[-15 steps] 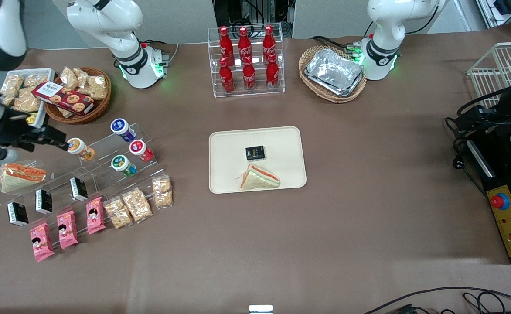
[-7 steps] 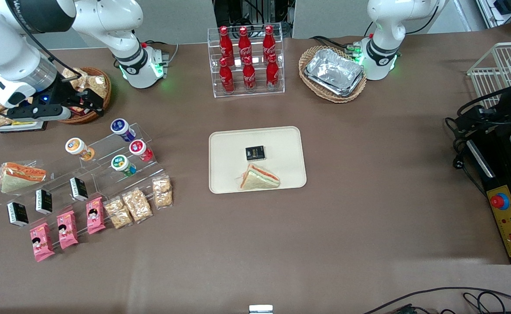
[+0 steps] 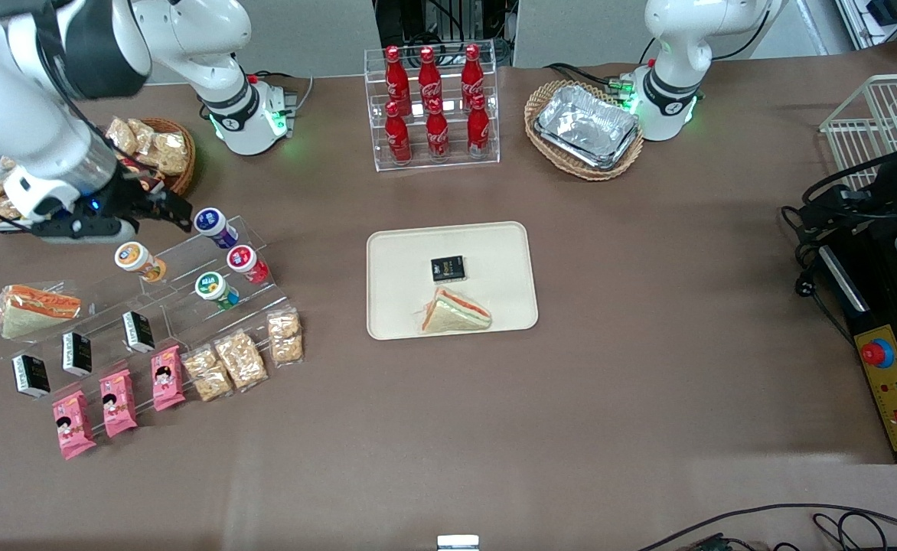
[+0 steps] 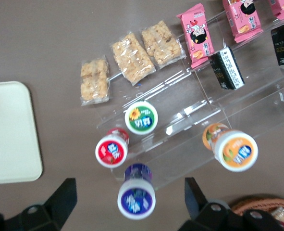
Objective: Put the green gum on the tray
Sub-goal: 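Lower the right gripper and close it on the green-lidded gum bottle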
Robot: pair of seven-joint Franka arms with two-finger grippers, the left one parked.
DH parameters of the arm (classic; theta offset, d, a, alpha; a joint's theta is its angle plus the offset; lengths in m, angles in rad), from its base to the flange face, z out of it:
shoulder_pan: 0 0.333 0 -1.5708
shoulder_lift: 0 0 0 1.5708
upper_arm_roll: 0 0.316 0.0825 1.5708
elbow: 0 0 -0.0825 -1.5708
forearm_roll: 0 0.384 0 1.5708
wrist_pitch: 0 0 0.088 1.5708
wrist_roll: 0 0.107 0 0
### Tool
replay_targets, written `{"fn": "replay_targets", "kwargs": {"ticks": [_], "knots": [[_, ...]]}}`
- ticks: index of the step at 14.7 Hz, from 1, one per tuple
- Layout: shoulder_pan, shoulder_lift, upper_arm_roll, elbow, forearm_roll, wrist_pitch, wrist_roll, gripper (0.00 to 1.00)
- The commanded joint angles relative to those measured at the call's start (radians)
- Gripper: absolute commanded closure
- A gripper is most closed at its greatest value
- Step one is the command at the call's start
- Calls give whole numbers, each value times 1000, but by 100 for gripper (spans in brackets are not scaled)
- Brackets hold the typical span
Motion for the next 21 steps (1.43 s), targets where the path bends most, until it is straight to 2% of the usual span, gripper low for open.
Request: {"fn": "replay_targets", "kwargs": {"ticks": [1, 5, 9, 21], "knots": [[-8, 80, -6, -51, 15, 136, 22, 0], [-8, 188, -9, -69, 16, 227, 34, 0], [-6, 205, -9, -149, 16, 345, 52, 0], [5, 271, -7, -195, 15, 449, 84, 0]]}}
